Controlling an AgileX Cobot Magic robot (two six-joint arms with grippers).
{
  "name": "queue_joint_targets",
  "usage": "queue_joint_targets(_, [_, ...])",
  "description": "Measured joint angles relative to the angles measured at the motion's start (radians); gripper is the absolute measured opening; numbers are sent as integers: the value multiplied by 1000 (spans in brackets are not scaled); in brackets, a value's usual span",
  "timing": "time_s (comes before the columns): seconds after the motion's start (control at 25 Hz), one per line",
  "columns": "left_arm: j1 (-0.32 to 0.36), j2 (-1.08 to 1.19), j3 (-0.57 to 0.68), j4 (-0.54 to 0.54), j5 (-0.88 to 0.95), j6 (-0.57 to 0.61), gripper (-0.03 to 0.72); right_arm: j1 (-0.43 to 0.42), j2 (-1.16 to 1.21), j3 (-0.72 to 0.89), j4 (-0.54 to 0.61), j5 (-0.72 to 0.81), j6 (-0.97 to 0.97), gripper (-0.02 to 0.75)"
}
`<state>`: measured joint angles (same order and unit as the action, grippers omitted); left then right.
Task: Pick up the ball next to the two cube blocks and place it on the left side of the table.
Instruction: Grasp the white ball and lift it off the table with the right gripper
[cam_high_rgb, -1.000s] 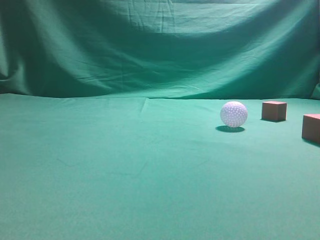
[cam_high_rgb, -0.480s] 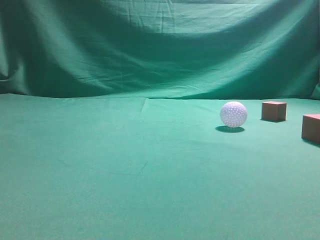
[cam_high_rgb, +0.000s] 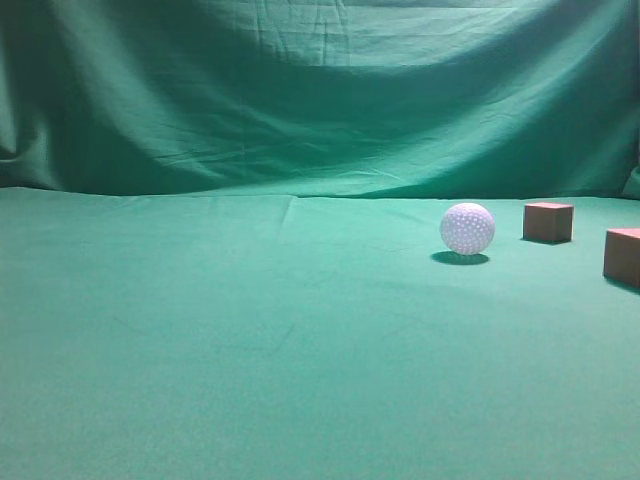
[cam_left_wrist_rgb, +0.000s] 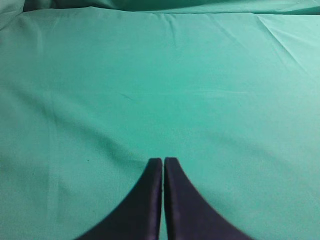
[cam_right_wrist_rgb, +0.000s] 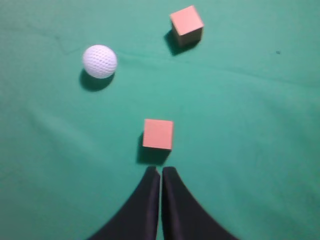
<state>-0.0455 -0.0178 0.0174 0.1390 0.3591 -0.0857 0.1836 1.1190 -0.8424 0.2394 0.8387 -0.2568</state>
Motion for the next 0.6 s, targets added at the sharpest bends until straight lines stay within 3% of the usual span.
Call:
queue_joint_targets(0.16, [0, 0, 0, 0, 0, 0, 0, 141, 151, -70, -41, -34, 13, 0])
queue_joint_targets(0.36, [0, 0, 0, 0, 0, 0, 0, 216, 361, -181, -41, -83, 35, 0])
queue_joint_targets(0.48, [0, 0, 0, 0, 0, 0, 0, 225, 479, -268, -10, -89, -14, 146])
queue_joint_targets(0.6, [0, 0, 0, 0, 0, 0, 0, 225, 586, -338, 50, -98, -76, 356])
